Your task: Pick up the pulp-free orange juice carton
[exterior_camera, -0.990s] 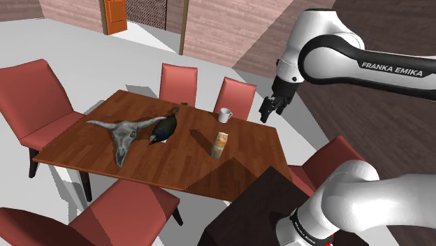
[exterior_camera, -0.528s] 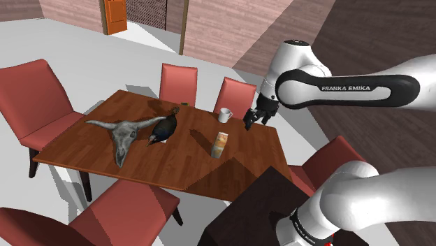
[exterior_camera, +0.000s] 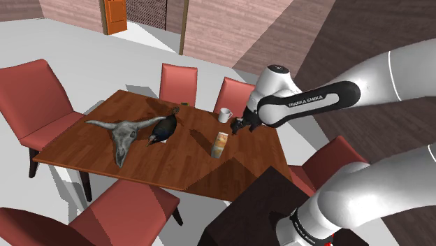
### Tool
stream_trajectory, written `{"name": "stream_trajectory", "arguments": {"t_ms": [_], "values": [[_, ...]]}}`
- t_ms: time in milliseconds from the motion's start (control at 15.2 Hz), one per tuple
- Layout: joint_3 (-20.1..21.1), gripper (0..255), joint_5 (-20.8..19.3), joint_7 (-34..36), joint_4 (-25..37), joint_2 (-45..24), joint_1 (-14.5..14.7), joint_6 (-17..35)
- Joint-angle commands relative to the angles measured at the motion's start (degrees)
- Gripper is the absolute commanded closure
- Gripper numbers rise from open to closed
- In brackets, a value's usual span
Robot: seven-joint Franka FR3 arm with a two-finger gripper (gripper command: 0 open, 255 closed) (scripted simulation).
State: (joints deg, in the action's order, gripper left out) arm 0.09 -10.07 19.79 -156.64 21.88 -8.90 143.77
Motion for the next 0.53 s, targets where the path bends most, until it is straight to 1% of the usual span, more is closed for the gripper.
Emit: {"name": "stream_trajectory", "arguments": {"t_ms": [0,132,264,462], "values": [[0.2,0,-1.2,2.5,0.4,-5.3,-1.4,6.4],[0.5,0,-3.0,5.4,1.4,-10.6,-2.9,12.0],[1.0,0,-5.6,9.1,2.9,-16.1,-4.5,17.1],[0.7,0,-12.2,16.8,6.2,-24.3,-6.6,23.8]]}}
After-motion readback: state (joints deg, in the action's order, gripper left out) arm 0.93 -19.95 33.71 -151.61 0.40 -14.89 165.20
